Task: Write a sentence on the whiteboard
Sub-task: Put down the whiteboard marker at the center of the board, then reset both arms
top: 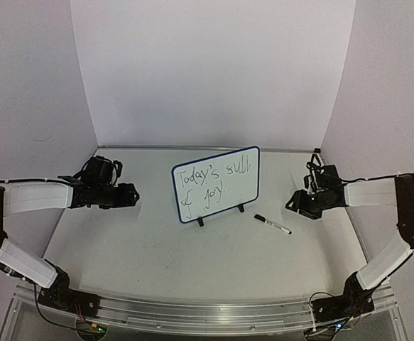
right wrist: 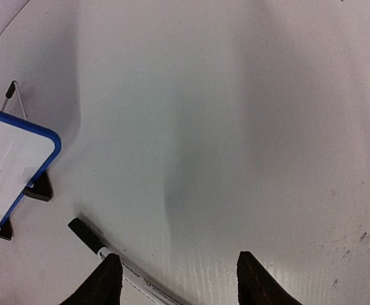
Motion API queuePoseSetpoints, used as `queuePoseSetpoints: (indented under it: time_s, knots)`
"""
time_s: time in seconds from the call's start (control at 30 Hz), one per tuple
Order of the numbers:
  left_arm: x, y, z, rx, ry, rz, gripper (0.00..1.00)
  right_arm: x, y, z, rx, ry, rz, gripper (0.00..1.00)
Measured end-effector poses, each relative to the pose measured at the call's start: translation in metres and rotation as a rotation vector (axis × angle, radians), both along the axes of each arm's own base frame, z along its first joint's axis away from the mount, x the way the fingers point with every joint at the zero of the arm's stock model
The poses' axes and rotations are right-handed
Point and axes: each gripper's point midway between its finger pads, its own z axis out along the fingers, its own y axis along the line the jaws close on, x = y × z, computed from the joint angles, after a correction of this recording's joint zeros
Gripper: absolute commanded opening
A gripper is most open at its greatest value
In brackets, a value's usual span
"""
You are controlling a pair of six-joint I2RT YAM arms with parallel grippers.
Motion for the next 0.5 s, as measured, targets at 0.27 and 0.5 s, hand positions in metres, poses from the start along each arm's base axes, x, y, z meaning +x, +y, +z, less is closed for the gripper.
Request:
queuePoseSetpoints:
  time_s: [0.27,0.5]
  knots:
    - [0.037,0.041,0.013,0.003,-0.078,0.103,0.80,0.022,-0.052,0.009,-0.120,-0.050,-0.112,0.79]
    - [0.074,0.095,0.047,0.047,-0.221,0.246,0.84,0.039,-0.098,0.042,-0.195,-0.204,-0.216,0.79]
